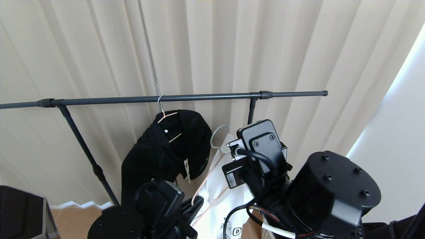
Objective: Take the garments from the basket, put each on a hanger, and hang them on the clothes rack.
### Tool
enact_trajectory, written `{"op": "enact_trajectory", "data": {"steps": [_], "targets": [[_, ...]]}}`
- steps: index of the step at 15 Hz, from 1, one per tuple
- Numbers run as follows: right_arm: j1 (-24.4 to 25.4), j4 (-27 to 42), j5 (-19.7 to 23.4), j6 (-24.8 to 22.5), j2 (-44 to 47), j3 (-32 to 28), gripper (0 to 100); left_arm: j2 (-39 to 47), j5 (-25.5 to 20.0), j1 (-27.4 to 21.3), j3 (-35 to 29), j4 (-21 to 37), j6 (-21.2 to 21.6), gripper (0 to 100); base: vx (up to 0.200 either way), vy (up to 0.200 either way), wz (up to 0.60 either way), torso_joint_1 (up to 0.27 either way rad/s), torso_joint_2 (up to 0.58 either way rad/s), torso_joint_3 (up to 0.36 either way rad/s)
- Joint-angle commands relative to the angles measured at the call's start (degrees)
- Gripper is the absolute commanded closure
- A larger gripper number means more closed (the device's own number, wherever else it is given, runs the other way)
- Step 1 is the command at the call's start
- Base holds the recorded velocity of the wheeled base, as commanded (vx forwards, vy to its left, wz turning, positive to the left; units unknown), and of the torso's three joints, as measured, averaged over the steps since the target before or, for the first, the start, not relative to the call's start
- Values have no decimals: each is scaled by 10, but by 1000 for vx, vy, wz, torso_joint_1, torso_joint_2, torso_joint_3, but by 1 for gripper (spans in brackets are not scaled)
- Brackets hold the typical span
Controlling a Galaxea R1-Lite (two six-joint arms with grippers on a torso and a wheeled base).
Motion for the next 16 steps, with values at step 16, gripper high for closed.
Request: {"op": "enact_trajectory", "data": {"steps": [16], "targets": [[-58,-9,4,-8,6,-15,0,-21,-1,-3,2,-1,4,100,0,0,0,0,0,0]]}}
